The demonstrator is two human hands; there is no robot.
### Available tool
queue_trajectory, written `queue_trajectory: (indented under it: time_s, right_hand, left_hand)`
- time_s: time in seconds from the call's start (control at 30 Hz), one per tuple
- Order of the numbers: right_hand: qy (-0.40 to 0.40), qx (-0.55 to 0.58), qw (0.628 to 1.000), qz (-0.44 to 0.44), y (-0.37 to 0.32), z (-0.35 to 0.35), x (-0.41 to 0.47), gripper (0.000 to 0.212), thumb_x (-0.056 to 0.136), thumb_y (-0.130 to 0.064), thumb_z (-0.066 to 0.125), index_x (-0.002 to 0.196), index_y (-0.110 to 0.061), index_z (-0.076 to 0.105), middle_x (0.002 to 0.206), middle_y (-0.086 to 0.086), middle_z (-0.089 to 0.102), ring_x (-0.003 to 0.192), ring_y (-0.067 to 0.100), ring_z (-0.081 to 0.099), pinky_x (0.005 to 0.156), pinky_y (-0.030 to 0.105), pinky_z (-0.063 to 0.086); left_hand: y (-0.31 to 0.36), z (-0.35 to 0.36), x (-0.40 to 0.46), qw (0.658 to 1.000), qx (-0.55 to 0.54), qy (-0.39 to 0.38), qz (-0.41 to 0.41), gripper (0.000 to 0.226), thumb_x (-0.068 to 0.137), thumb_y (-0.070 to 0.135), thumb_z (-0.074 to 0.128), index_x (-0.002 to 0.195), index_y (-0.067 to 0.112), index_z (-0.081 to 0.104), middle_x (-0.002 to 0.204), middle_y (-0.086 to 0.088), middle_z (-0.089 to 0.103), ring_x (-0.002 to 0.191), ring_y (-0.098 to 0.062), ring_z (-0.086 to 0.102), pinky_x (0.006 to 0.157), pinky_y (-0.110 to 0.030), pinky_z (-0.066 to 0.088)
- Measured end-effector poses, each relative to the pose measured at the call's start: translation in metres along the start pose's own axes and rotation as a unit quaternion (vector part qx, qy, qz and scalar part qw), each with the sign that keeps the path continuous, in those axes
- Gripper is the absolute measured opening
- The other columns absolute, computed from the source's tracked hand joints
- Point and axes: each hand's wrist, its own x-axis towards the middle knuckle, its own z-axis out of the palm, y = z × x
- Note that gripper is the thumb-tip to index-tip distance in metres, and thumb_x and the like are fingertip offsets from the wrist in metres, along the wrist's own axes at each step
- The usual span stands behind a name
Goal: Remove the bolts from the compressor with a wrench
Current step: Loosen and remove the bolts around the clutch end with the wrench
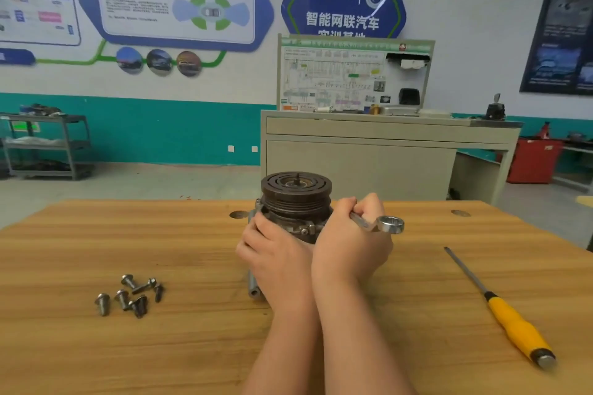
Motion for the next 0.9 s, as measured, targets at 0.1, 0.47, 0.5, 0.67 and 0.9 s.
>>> queue_trajectory:
  time_s: [0.1,0.47,0.5,0.67,0.9]
  right_hand:
    - [-0.022,-0.008,1.000,-0.004,0.001,-0.005,0.002,0.049,0.091,-0.006,0.057,0.055,-0.020,0.026,0.046,-0.006,0.035,0.043,0.006,0.032,0.043,0.011,0.031]
    - [-0.380,0.239,0.822,0.350,0.032,-0.057,0.078,0.041,0.080,-0.011,0.069,0.057,-0.018,0.036,0.045,0.003,0.046,0.030,0.006,0.034,0.031,0.015,0.024]
    - [-0.426,0.235,0.787,0.379,0.034,-0.053,0.086,0.036,0.076,-0.013,0.068,0.058,-0.018,0.038,0.046,0.003,0.046,0.030,0.005,0.036,0.031,0.014,0.025]
    - [-0.546,0.252,0.666,0.442,0.039,-0.022,0.103,0.018,0.077,-0.022,0.061,0.064,-0.013,0.055,0.047,0.002,0.046,0.031,0.002,0.037,0.030,0.009,0.027]
    - [-0.327,0.453,0.776,0.294,0.052,-0.027,0.097,0.030,0.074,-0.039,0.069,0.057,-0.019,0.053,0.042,-0.002,0.045,0.028,0.004,0.034,0.028,0.014,0.027]
  left_hand:
    - [-0.002,-0.004,0.002,0.998,0.029,-0.047,0.011,0.055,0.091,0.022,0.041,0.136,-0.009,0.037,0.130,-0.025,0.049,0.113,-0.038,0.044,0.096,-0.043,0.033]
    - [-0.049,-0.029,0.034,0.967,-0.093,-0.192,0.140,0.115,0.049,0.089,0.051,0.135,0.015,0.035,0.116,0.006,0.032,0.115,-0.013,0.029,0.100,-0.028,0.033]
    - [-0.051,-0.029,0.036,0.963,-0.113,-0.201,0.140,0.117,0.046,0.090,0.052,0.136,0.017,0.034,0.117,0.007,0.033,0.116,-0.011,0.028,0.098,-0.026,0.031]
    - [-0.061,-0.021,0.052,0.942,-0.207,-0.230,0.132,0.109,0.042,0.081,0.065,0.133,0.031,0.032,0.116,0.019,0.035,0.119,-0.005,0.032,0.098,-0.023,0.030]
    - [-0.064,-0.009,0.057,0.941,-0.247,-0.171,0.153,0.104,0.039,0.082,0.066,0.127,0.036,0.035,0.114,0.029,0.037,0.115,-0.002,0.038,0.082,-0.010,0.032]
